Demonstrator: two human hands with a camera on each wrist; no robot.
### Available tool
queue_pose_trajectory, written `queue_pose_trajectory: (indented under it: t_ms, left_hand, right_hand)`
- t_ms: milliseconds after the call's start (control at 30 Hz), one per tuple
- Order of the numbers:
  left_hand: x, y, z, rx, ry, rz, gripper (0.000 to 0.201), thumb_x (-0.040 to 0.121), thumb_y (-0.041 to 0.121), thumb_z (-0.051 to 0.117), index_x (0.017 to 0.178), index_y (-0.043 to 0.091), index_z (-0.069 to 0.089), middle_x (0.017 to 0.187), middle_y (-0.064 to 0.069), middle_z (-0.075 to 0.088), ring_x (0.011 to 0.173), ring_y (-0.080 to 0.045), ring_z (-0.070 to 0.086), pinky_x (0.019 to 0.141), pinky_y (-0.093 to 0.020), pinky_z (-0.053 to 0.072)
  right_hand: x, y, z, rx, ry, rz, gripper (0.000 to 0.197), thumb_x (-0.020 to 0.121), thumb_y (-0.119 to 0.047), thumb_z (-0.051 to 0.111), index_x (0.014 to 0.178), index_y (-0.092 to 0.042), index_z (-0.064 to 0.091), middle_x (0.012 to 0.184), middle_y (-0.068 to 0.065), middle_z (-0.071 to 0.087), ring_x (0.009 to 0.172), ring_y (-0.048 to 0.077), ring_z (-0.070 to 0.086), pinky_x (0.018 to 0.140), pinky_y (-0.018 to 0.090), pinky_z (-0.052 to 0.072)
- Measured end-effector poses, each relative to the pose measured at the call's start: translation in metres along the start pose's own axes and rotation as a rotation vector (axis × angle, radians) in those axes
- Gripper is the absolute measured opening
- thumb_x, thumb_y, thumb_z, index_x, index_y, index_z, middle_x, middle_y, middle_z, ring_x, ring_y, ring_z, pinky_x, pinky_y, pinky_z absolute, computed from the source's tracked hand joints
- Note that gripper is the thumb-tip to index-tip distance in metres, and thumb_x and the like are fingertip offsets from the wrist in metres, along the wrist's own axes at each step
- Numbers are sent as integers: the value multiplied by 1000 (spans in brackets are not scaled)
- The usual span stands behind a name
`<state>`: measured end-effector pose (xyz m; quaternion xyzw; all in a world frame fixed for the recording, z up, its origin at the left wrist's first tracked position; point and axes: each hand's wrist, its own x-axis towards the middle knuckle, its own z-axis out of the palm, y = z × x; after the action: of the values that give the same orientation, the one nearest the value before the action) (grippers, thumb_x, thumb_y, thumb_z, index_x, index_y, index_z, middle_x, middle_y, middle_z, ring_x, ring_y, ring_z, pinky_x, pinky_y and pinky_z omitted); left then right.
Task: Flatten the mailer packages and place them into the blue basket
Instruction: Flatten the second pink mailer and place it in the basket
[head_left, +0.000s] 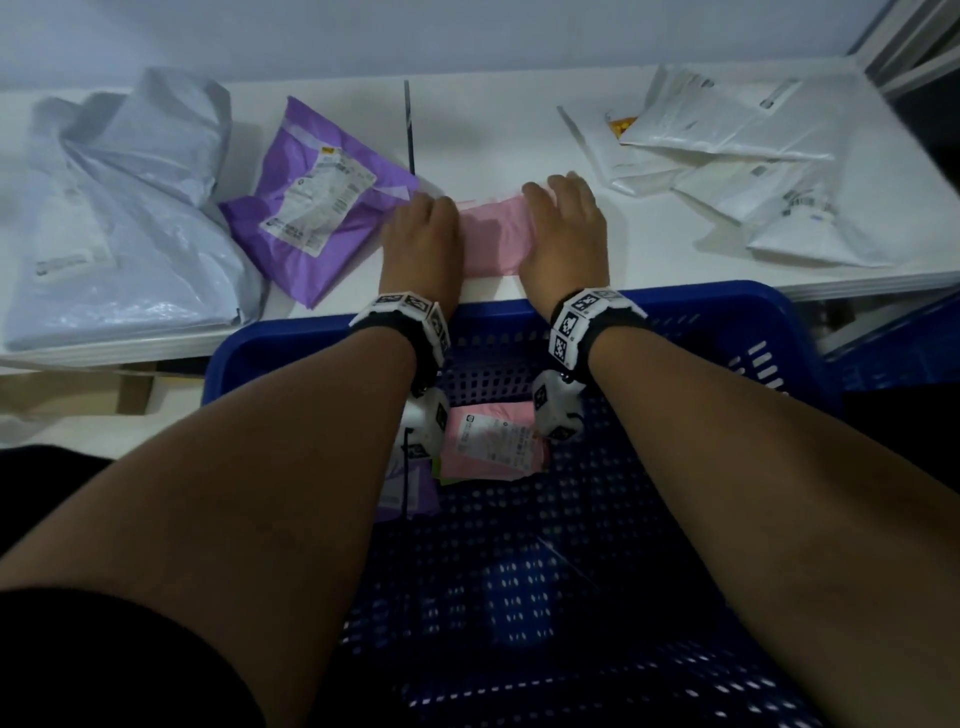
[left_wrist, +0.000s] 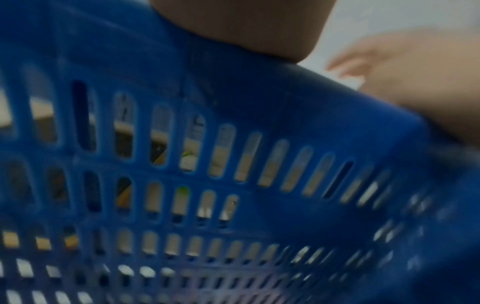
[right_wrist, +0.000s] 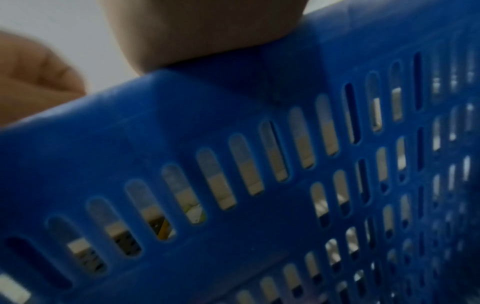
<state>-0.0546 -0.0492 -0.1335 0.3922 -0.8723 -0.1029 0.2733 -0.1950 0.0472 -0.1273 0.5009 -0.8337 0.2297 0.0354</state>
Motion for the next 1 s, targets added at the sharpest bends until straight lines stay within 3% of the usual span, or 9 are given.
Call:
queue_pose_trajectory:
  t_ms: [67,167,300,433,567,867,1000]
  left_hand:
    - [2,1,3,8,-39,153,10,93,8,50,90,5,59,92,-17,60,85,-33,55,75,-43,41]
    - [3,3,6,-22,-161,262,23,97,18,46,104,7,65,101,-14,62,91,-32,55,82,-42,42]
    - [5,2,9,-1,-214,221,39,90,30,36,113,9,60,112,-13,58,98,-33,53,84,-44,42]
    - [5,0,13,16,-217,186,43,87,36,33,115,12,55,115,-11,55,100,-30,52,87,-43,42]
    - [5,-2,15,24,-198,169,38,90,34,35,118,15,53,118,-7,53,104,-27,52,92,-40,40]
    - [7,-2,16,47,-229,135,50,86,39,26,126,19,48,132,-7,49,122,-26,49,101,-43,41]
    - [6,-1,11,117,-263,56,53,92,43,26,137,20,41,159,-17,25,150,-34,18,117,-55,22]
  right_hand:
    - [1,-1,0,-44,-34,-115,50,85,-11,54,135,-13,55,144,12,51,143,33,34,119,45,25]
    - [-3,-7,0,-47,-63,-279,37,95,-26,42,120,-10,63,122,11,65,120,32,56,108,45,41]
    - [-5,-9,0,-6,-121,-313,38,94,-29,43,121,-7,58,120,12,61,114,29,54,94,39,45]
    - [1,-6,4,9,-160,-289,40,87,-27,44,121,-9,56,121,10,57,111,27,53,88,37,46]
    - [5,-5,7,13,-167,-247,46,86,-35,38,124,-14,52,126,7,54,114,25,52,92,38,45]
    - [5,-6,5,-39,-199,-197,48,88,-35,42,132,-17,48,138,6,49,129,25,43,106,41,37]
    - [4,-6,4,-57,-193,-182,50,86,-36,40,131,-17,48,139,5,49,131,28,41,109,41,34]
